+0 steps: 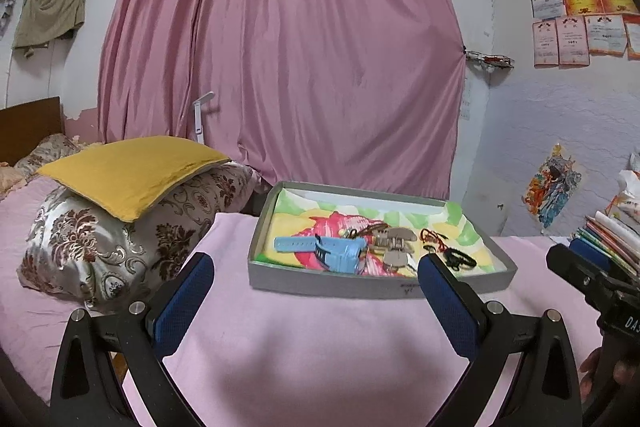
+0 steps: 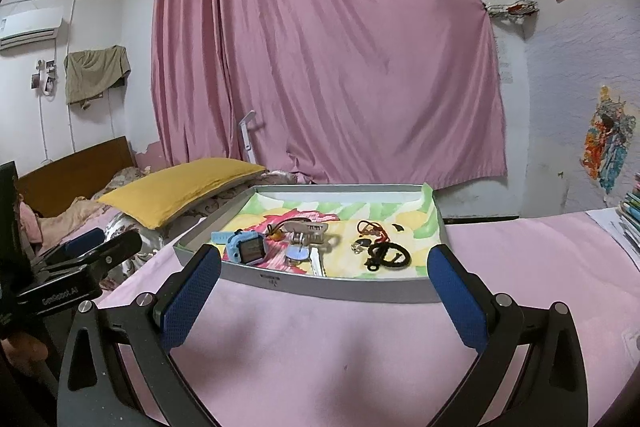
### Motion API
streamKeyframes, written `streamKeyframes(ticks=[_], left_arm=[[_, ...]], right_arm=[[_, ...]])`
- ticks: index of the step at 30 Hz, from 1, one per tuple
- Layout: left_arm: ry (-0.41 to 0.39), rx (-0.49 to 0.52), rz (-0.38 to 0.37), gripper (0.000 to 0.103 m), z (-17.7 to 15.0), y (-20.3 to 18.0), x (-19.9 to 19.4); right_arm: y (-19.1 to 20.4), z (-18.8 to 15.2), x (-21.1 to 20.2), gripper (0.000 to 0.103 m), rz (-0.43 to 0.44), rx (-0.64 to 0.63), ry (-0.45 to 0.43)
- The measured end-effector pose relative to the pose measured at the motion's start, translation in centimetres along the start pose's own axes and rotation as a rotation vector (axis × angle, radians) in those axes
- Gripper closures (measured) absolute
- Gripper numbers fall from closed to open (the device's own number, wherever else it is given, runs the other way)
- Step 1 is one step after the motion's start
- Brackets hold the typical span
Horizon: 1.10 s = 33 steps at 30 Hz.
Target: Organize jewelry
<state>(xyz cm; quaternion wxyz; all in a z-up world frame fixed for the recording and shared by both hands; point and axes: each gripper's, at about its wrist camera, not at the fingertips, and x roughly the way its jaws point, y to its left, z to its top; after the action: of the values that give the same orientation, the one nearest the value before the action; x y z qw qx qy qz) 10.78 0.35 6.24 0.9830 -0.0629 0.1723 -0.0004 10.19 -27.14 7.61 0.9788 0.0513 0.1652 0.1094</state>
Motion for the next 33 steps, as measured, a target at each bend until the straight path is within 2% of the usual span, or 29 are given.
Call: streamKeyframes(ticks=[15,33], left_arm=[[-0.056,-0.007,0.001,0.001,-3.4,0.8,-2.7],[-0.021,-0.006,0.007,0.001,-5.4,0.8,-1.6]], right_arm=[[0.4,-3.7,-3.4,0.002,-0.049,-0.009,-0.063],[-0.3,-5.9,-3.1,0.002,-0.112,-0.01,-0.089]])
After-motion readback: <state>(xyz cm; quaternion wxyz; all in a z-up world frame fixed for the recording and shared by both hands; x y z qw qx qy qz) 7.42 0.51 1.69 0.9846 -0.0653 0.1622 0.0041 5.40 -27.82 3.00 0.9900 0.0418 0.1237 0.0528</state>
